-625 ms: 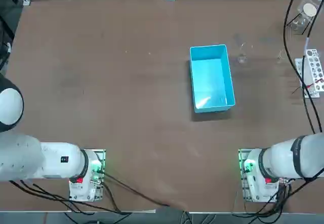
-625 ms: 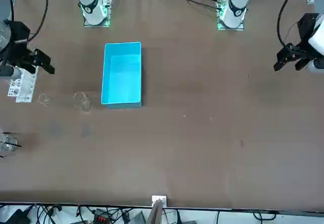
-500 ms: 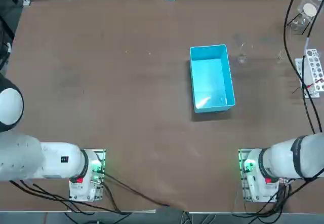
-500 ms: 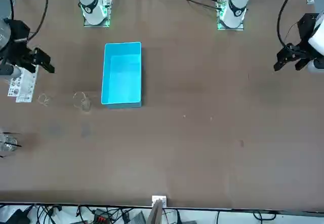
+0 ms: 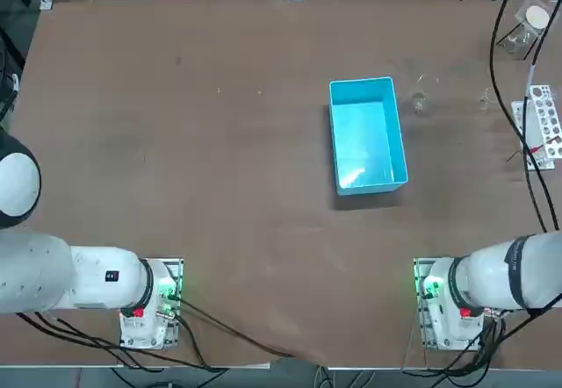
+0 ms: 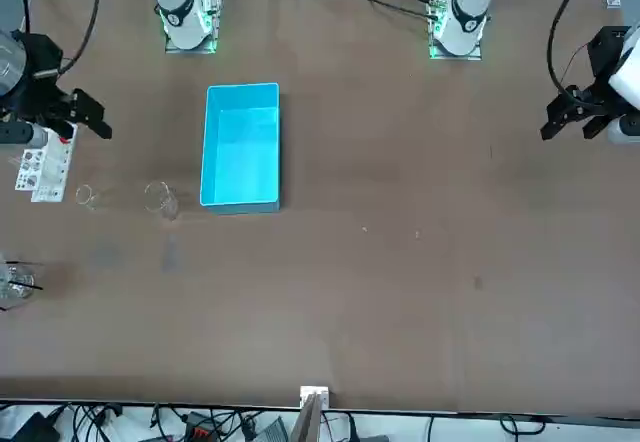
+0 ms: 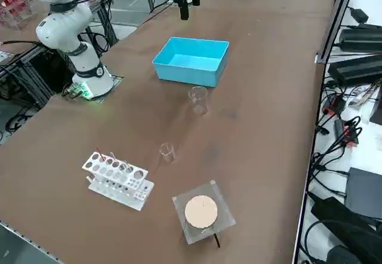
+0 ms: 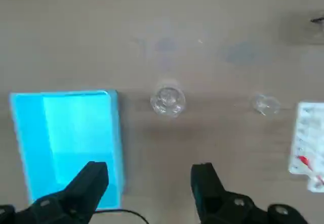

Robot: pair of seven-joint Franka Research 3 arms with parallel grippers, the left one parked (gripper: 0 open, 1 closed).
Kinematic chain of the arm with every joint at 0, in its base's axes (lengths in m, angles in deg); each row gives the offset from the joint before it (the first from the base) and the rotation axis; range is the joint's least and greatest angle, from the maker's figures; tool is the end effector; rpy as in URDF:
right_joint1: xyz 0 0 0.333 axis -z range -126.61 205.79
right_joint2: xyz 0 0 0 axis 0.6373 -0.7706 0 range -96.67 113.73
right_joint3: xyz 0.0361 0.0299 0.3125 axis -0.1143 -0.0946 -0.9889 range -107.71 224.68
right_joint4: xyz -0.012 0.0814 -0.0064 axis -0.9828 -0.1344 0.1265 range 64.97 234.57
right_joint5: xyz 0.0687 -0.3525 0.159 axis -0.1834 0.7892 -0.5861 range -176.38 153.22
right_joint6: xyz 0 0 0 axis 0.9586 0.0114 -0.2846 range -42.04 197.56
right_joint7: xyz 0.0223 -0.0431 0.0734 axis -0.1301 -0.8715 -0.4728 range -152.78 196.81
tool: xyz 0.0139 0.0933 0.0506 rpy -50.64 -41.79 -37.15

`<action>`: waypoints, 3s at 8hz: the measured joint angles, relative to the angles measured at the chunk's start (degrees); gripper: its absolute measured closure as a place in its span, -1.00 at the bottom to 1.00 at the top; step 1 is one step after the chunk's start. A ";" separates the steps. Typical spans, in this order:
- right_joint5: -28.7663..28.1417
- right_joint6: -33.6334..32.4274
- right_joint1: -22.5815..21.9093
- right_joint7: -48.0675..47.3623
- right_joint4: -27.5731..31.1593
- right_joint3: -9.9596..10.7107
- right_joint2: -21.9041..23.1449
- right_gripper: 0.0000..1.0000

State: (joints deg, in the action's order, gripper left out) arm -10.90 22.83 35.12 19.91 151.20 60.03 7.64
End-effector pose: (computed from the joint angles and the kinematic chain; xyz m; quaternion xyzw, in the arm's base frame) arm 0.5562 0.0273 0.5918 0.9994 0.0073 -0.0324 0.0076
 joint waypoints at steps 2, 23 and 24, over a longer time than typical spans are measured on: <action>5.06 -6.14 -1.51 -0.27 -0.01 -0.04 -0.10 -1.00; 94.27 17.33 12.32 -154.08 51.85 1.24 -11.70 -0.95; 97.53 15.76 12.53 -156.20 51.62 1.26 -14.66 -0.94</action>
State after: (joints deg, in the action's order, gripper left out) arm 86.63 38.59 47.66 -136.29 202.82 61.28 -7.02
